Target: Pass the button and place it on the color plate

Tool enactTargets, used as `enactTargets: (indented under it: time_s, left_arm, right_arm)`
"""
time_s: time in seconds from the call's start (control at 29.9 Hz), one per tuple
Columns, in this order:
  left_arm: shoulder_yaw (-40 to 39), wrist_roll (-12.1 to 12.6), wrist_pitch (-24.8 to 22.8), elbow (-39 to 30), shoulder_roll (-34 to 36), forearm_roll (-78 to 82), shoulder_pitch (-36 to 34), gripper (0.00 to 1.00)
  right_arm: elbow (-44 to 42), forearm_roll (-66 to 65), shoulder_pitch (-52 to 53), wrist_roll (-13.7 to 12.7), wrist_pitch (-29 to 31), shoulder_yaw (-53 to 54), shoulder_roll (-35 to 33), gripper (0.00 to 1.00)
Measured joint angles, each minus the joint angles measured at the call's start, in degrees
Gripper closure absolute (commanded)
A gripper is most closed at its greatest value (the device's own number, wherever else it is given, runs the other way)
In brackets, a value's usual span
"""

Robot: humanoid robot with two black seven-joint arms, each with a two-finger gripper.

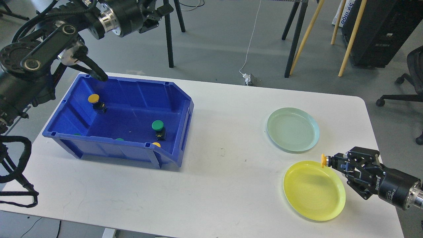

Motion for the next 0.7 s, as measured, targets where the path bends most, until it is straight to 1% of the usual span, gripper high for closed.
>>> enactTargets:
  time_s: [0.17,0.4,0.53,0.63,0.7]
  left_arm:
    - [-1.6,-0.2,0.0,-0.4,-0.3,-0.1,0.0,0.01]
    - [-1.3,0.0,0.0,-0.4,0.2,-0.1,0.0,0.01]
    - [-0.9,0.4,0.0,0.0,0.8,-0.1,0.7,0.01]
    - [-0.3,0.8,0.0,0.2,2.2,0.1,1.2,0.01]
    - [1.3,1.8,0.0,0.0,3.5,0.2,1.6,0.01]
  right_arm:
    - [-3.1,-0.3,-0.9,-0.3,-2.4,-3.0,4.2,0.60]
    - [-4.7,-1.8,-0.9,-0.6,-3.9,-5.4,7.5,0.37]
    - [-4.4,-2.0,-0.4,-0.7,-4.2,-5.1,7.6,0.24]
    - [-4.3,-1.5,-0.1,-0.7,-4.0,-2.8,6.4,0.13]
    - [-4.3,-1.1,-0.1,-0.7,-3.7,0.4,4.7,0.09]
